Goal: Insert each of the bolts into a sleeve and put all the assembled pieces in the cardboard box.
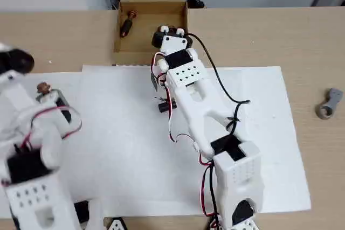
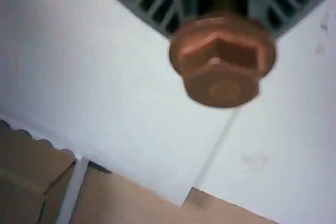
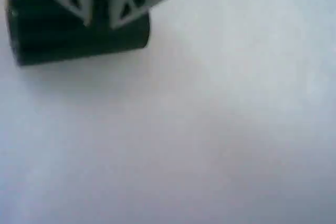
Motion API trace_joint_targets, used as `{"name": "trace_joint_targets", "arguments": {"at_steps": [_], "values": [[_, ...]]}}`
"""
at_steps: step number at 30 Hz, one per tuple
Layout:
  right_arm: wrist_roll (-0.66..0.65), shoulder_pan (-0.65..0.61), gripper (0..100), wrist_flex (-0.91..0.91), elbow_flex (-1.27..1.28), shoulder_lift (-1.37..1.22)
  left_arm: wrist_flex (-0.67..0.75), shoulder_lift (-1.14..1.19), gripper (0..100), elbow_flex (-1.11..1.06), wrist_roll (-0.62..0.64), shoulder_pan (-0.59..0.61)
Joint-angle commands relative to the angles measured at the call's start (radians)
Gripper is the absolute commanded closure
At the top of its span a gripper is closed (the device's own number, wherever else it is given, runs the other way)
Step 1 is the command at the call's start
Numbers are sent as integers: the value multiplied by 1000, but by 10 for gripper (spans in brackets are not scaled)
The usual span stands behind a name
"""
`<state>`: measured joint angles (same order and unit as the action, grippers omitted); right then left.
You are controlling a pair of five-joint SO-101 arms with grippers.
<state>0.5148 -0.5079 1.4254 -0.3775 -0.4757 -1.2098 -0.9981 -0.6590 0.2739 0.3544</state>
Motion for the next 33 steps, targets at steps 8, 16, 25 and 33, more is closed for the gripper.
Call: {"name": "trace_joint_targets", "arguments": {"at_steps": [8,16,25,33], "values": [[388,-5,840,-5,-52,1,40,-112,993,-33,-18,6],[465,-19,813,-22,-52,-7,46,-75,993,-30,-20,6],[511,-27,818,-139,-51,-84,46,-74,993,-28,-21,6],[539,-28,819,-154,-52,-176,46,-74,993,-28,-51,6]]}}
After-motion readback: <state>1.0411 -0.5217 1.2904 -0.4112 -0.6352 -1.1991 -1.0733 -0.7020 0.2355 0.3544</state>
